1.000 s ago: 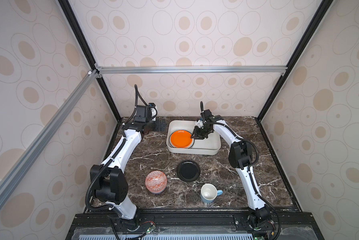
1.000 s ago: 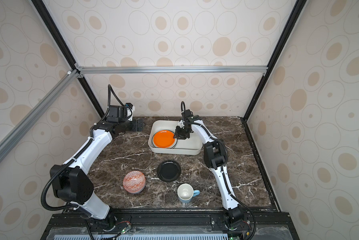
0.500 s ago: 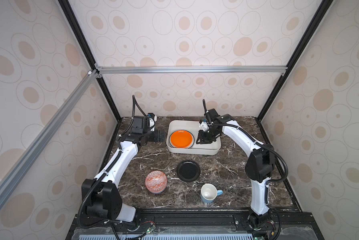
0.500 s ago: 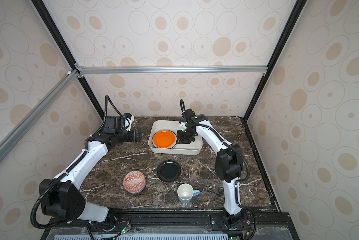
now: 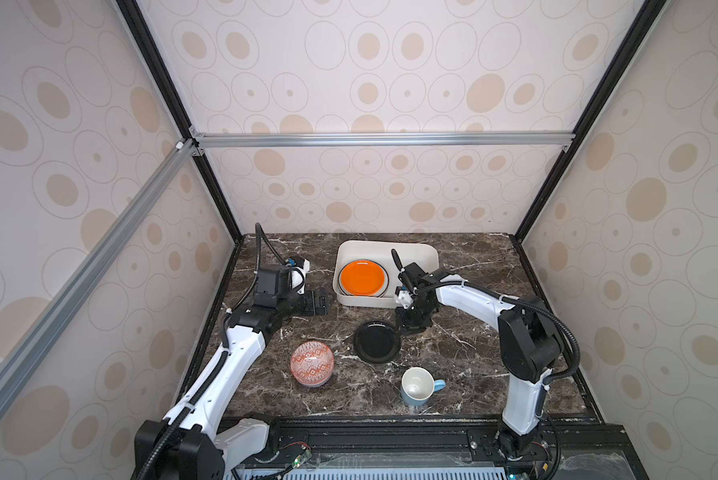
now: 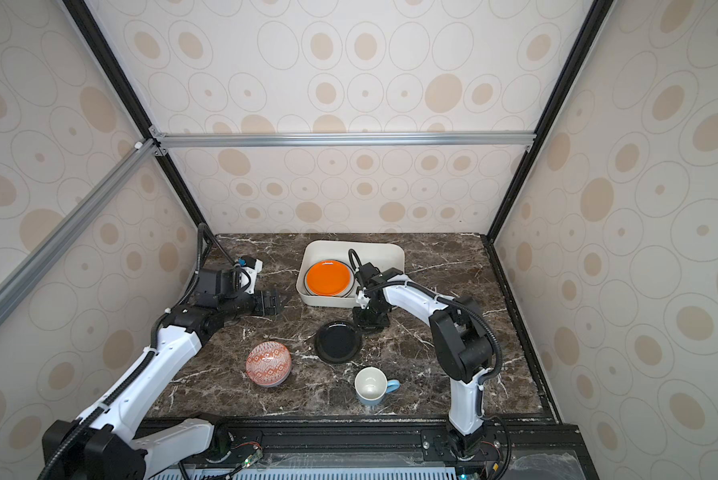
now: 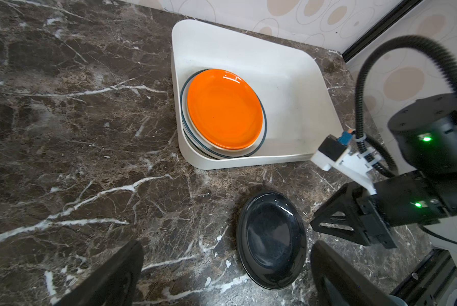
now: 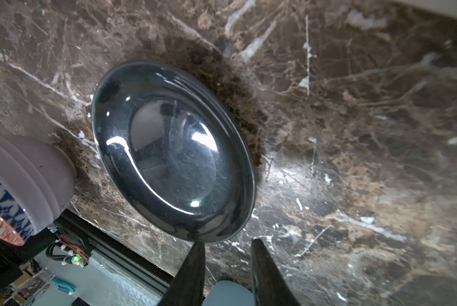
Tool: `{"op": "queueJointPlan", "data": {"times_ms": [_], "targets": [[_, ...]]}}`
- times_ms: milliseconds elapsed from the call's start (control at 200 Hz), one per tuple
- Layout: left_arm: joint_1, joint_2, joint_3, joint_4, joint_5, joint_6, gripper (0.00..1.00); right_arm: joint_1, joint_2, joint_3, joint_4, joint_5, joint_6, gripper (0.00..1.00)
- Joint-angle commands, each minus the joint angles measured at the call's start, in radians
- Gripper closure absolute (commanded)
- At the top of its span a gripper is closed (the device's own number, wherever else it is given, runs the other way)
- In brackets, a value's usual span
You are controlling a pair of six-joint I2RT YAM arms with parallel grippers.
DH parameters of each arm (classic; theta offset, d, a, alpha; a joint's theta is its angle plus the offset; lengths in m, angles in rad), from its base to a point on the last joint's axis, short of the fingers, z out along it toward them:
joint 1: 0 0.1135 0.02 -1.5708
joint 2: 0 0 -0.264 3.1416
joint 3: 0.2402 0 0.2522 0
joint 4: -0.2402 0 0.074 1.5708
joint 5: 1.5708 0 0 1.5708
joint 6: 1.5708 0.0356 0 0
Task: Place the mixed dishes into the plastic bin
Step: 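Move both grippers to the black plate on the table, then grip the black plate rim with the right gripper while the left steadies it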
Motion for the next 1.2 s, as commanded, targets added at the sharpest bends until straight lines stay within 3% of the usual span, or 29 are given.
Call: {"op": "queueJointPlan", "data": {"times_ms": [0, 465, 1195], "targets": [[-0.007, -0.070, -0.012, -0.058, -0.017, -0.030, 0.01, 0.003, -0.004, -0.020, 0.062, -0.005, 0.016, 0.68], [-0.008, -0.171, -0.005, -0.159, -0.074, -0.038, 0.01, 0.003, 0.062, -0.044, 0.105, 0.019, -0.008, 0.66], [-0.008, -0.048, 0.048, -0.105, -0.058, 0.025, 0.01, 0.002, 0.009, -0.094, 0.112, 0.050, 0.017, 0.60]]}}
